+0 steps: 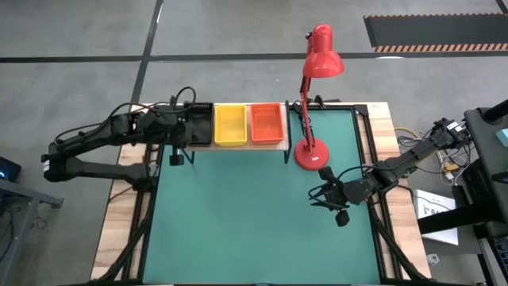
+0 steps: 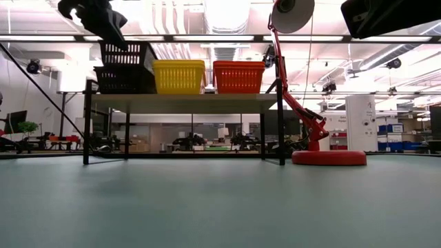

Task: Stack baskets on shelf by color
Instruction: Stack the black bin on top of the black bins on the shelf

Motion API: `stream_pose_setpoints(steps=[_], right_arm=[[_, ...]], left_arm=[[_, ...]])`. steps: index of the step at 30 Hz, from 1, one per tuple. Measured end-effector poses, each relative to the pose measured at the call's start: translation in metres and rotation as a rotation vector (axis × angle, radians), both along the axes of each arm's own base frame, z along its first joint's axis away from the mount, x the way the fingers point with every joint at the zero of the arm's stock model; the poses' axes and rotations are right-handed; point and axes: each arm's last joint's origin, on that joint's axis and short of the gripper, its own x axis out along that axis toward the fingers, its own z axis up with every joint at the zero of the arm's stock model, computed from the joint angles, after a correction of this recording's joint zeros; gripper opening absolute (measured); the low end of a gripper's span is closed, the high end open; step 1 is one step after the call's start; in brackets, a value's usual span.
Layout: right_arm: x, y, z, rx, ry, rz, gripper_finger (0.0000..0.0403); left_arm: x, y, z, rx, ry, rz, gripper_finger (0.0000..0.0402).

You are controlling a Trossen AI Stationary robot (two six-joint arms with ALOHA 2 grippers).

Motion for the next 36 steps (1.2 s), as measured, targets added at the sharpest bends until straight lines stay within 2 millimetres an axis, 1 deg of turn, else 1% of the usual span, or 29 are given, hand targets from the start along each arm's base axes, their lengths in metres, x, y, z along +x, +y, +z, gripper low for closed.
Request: stream_pose_setpoints(steps=[8, 13, 19, 24, 28, 32, 36], right_arm=[[0.000, 0.000, 0.000, 0.002, -0.003, 0.000, 0.0068], [0.000, 0.000, 0.000, 0.003, -0.003, 0.000, 0.0068], [0.000, 0.000, 0.000, 0.003, -0.002, 0.000, 0.0068], [0.000, 0.000, 0.000, 0.008, -0.001, -0.004, 0.0068], [0.000, 0.000, 0.000, 0.010, 0.000, -0.002, 0.0068], [0.000, 0.000, 0.000, 0.009, 0.000, -0.001, 0.0068], [0.000, 0.000, 0.000, 0.007, -0.001, 0.001, 0.0068]], left_arm=[[-0.001, 0.002, 0.000, 0.040, 0.013, 0.039, 0.0053], [-0.001, 0.002, 0.000, 0.046, 0.014, 0.048, 0.0068], [0.001, 0.002, 0.004, 0.052, -0.033, 0.050, 0.0071], [0.001, 0.002, 0.015, 0.050, -0.082, 0.035, 0.0071], [0.002, 0.002, 0.019, 0.061, -0.119, 0.035, 0.0071], [0.005, 0.002, 0.021, 0.057, -0.148, 0.042, 0.0070], [0.009, 0.004, 0.015, 0.049, -0.148, 0.050, 0.0070]])
